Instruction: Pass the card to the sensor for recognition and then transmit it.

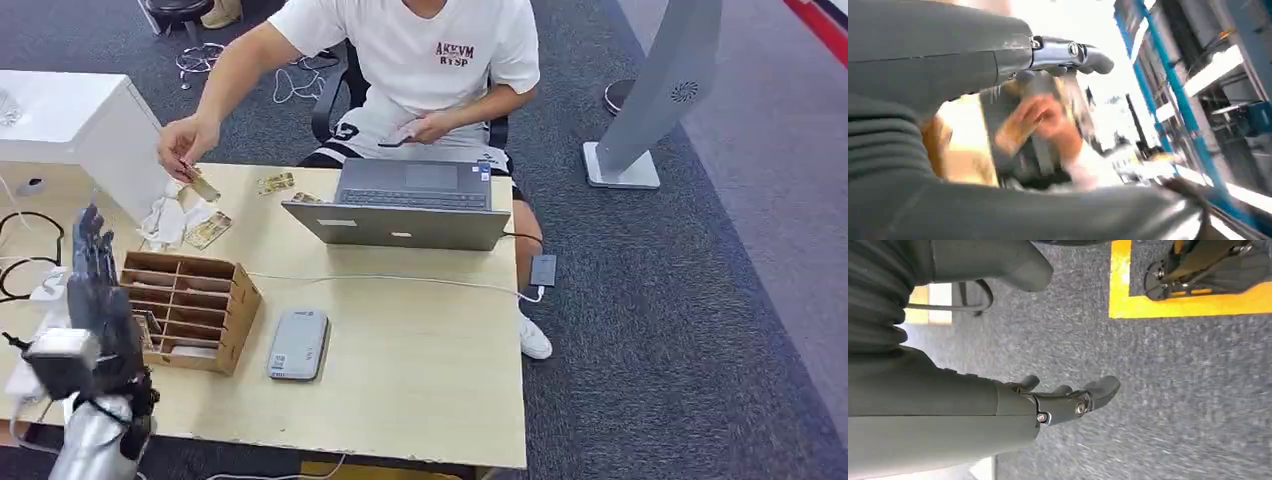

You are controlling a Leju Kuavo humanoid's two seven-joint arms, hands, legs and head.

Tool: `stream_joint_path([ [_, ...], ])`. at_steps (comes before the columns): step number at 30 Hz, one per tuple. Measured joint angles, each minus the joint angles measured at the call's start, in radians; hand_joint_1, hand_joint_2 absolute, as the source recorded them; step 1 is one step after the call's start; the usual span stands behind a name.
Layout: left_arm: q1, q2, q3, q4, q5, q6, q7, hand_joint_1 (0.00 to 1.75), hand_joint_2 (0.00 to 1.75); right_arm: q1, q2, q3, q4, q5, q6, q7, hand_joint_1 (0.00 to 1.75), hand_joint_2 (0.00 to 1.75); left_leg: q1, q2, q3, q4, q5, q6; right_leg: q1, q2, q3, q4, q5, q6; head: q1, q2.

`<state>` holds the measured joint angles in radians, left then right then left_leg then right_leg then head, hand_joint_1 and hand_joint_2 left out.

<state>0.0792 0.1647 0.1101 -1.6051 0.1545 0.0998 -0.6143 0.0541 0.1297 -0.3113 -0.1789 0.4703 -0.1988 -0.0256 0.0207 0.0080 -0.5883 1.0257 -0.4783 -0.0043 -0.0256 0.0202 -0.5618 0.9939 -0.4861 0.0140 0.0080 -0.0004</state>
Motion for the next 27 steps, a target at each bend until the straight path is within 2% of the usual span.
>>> stream_joint_path([
  [1,0.060,-0.043,0.090,-0.040,0.082,-0.141,0.007,0.00,1.75,0.006,0.004,-0.008,0.002,-0.006,-0.009,-0.003,0.00,1.75,0.000,0.000,0.001,0.000,-0.002,0.001,0.000,0.000,0.000,0.000,-0.001,0.000,-0.001,0.000],
  [2,0.091,-0.088,0.163,-0.061,0.159,-0.273,0.049,0.00,1.75,0.012,0.010,-0.014,0.005,-0.006,-0.017,-0.006,0.00,1.75,0.000,-0.001,0.000,0.000,-0.002,0.001,0.000,-0.001,0.000,-0.001,-0.003,0.001,0.000,0.000],
  [3,0.105,-0.150,0.301,-0.075,0.260,-0.443,0.145,0.00,1.75,0.016,0.016,-0.021,0.008,-0.006,-0.032,-0.008,0.00,1.75,0.000,-0.003,-0.001,0.000,-0.002,0.001,0.000,-0.004,0.001,0.000,-0.004,0.001,-0.001,0.000],
  [4,0.103,-0.186,0.422,-0.076,0.317,-0.545,0.229,0.00,1.75,0.019,0.019,-0.025,0.010,-0.006,-0.044,-0.010,0.00,1.75,0.001,-0.003,0.000,0.000,-0.002,0.002,0.001,-0.004,0.000,0.000,-0.004,0.001,0.001,0.000],
  [5,0.089,-0.225,0.547,-0.073,0.361,-0.613,0.314,0.00,1.75,0.021,0.024,-0.029,0.013,-0.006,-0.053,-0.011,0.00,1.75,0.001,-0.002,-0.001,0.000,-0.002,0.002,0.001,-0.004,0.000,0.000,-0.004,0.001,0.002,0.000],
  [6,0.068,-0.269,0.702,-0.067,0.384,-0.650,0.371,0.00,1.75,0.023,0.026,-0.032,0.014,-0.005,-0.057,-0.013,0.00,1.75,0.001,-0.002,0.000,0.000,-0.003,0.000,0.001,-0.004,0.000,0.000,-0.004,0.001,0.001,0.000],
  [7,0.048,-0.293,0.785,-0.055,0.405,-0.670,0.406,0.00,1.75,0.024,0.026,-0.036,0.016,-0.003,-0.063,-0.014,0.00,1.75,0.001,-0.003,0.001,0.000,-0.003,0.000,0.001,-0.004,0.001,0.000,-0.004,0.001,0.000,0.000],
  [8,0.029,-0.329,0.903,-0.038,0.443,-0.668,0.481,0.00,1.75,0.024,0.027,-0.038,0.022,0.003,-0.065,-0.014,0.00,1.75,0.001,-0.003,0.002,0.000,-0.003,0.000,0.001,-0.004,0.001,0.000,-0.005,0.001,-0.001,0.000],
  [9,0.018,-0.352,0.980,-0.024,0.469,-0.643,0.532,0.00,1.75,0.024,0.027,-0.038,0.025,0.006,-0.065,-0.014,0.00,1.75,0.001,-0.003,0.002,0.000,-0.003,0.000,0.001,-0.004,0.001,-0.001,-0.005,0.001,-0.001,0.000],
  [10,0.011,-0.379,1.041,-0.006,0.483,-0.609,0.554,0.00,1.75,0.022,0.027,-0.038,0.028,0.013,-0.066,-0.014,0.00,1.75,0.001,-0.004,0.002,0.000,-0.003,0.000,0.001,-0.005,0.002,-0.001,-0.005,0.001,0.000,0.000],
  [13,-0.026,-0.439,1.202,0.097,0.494,-0.516,0.521,0.00,1.75,0.016,0.029,-0.038,0.035,0.018,-0.085,-0.011,0.00,1.75,0.000,-0.006,0.003,0.000,-0.004,0.001,0.000,-0.007,0.005,-0.001,-0.005,0.001,0.000,0.000],
  [14,-0.029,-0.455,1.258,0.132,0.497,-0.456,0.508,0.00,1.75,0.015,0.030,-0.038,0.036,0.025,-0.088,-0.009,0.00,1.75,0.000,-0.006,0.005,0.000,-0.005,0.001,0.000,-0.007,0.005,-0.001,-0.005,0.001,0.001,0.000],
  [16,-0.030,-0.483,1.312,0.207,0.490,-0.352,0.483,0.00,1.75,0.015,0.030,-0.036,0.037,0.044,-0.093,-0.018,0.00,1.75,-0.001,-0.007,0.004,0.000,-0.005,0.002,0.000,-0.008,0.006,-0.002,-0.006,0.002,0.001,0.000],
  [17,-0.032,-0.493,1.331,0.260,0.474,-0.311,0.450,0.00,0.00,0.015,0.030,-0.034,0.038,0.055,-0.093,-0.031,0.00,1.75,-0.001,-0.010,0.004,0.000,-0.005,0.003,-0.001,-0.011,0.007,-0.002,-0.007,0.003,0.002,0.000],
  [20,-0.043,-0.516,1.375,0.426,0.396,-0.213,0.348,0.00,0.00,0.011,0.029,-0.021,0.039,0.073,-0.093,-0.061,0.00,1.75,-0.001,-0.011,0.006,0.000,-0.006,0.003,-0.001,-0.012,0.011,-0.003,-0.007,0.004,0.002,0.000],
  [21,-0.049,-0.520,1.385,0.486,0.357,-0.159,0.331,0.00,1.75,0.010,0.027,-0.015,0.039,0.079,-0.094,-0.070,0.00,1.75,-0.001,-0.011,0.006,0.000,-0.006,0.003,-0.001,-0.012,0.011,-0.003,-0.007,0.004,0.002,0.000],
  [24,-0.058,-0.532,1.397,0.656,0.261,-0.043,0.322,0.00,1.75,0.009,0.022,0.001,0.040,0.091,-0.096,-0.082,0.00,1.75,-0.001,-0.012,0.007,0.000,-0.006,0.003,-0.001,-0.012,0.012,-0.003,-0.007,0.004,0.001,0.000],
  [27,-0.066,-0.526,1.377,0.777,0.203,-0.003,0.338,0.00,1.75,0.008,0.010,0.021,0.040,0.058,-0.039,-0.071,0.00,1.75,-0.001,-0.012,0.008,0.001,-0.006,0.004,-0.001,-0.013,0.011,-0.003,-0.007,0.004,0.001,0.000],
])
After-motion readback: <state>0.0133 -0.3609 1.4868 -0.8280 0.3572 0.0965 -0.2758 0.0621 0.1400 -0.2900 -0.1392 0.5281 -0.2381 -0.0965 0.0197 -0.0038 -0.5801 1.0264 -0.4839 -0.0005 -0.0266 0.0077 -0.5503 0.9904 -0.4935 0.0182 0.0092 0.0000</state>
